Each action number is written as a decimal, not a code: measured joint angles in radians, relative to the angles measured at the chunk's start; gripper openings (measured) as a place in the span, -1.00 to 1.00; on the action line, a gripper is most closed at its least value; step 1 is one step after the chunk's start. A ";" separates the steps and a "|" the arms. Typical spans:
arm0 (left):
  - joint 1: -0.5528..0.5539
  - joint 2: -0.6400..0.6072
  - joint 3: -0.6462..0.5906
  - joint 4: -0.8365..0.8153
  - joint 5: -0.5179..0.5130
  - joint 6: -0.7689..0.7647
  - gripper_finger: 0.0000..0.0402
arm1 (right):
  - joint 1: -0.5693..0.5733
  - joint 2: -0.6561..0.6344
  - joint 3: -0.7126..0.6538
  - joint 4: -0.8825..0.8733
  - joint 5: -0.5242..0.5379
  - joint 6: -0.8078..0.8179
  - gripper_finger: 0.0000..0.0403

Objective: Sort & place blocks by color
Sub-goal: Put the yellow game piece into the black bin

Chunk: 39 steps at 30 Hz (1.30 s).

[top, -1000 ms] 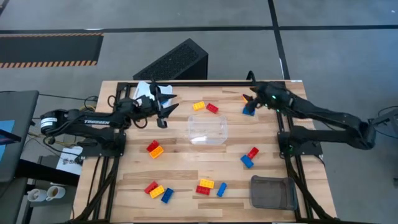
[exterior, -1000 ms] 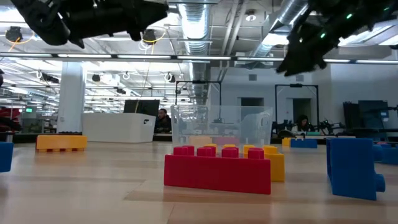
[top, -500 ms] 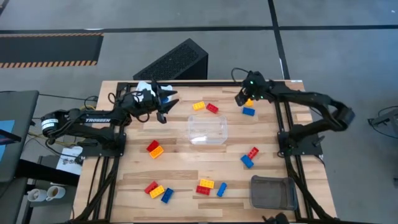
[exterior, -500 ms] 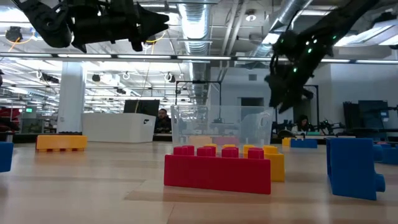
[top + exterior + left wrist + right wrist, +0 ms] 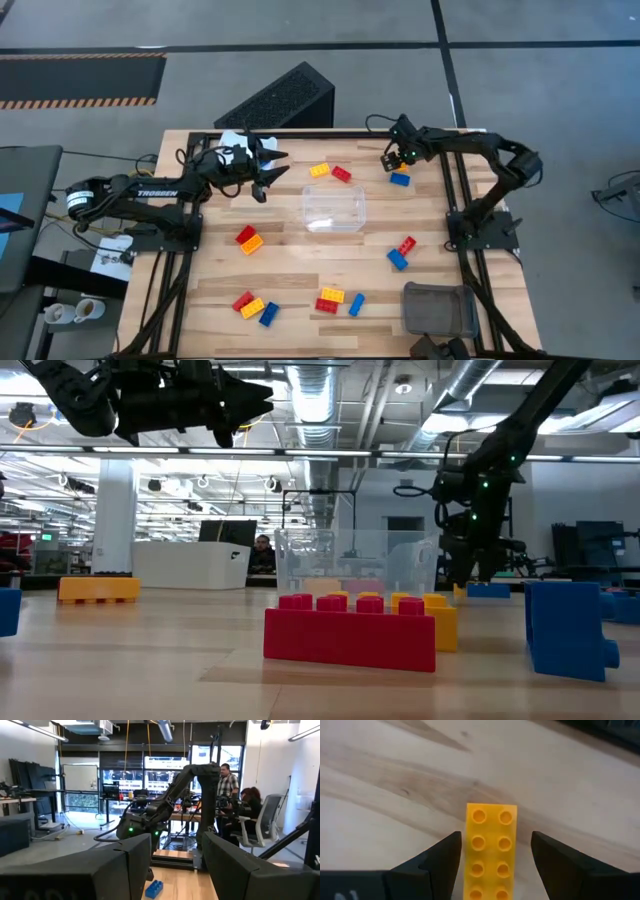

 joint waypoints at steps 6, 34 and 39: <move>0.000 0.000 0.000 -0.009 -0.001 -0.001 -0.17 | 0.010 0.032 0.003 -0.020 -0.005 -0.022 0.29; 0.000 -0.005 0.000 0.102 -0.007 -0.086 -0.17 | 0.758 -0.705 0.108 -0.525 -0.075 0.305 -0.37; 0.000 -0.005 0.000 0.123 0.023 -0.137 -0.17 | 1.232 -0.731 0.107 -0.493 0.084 0.560 -0.37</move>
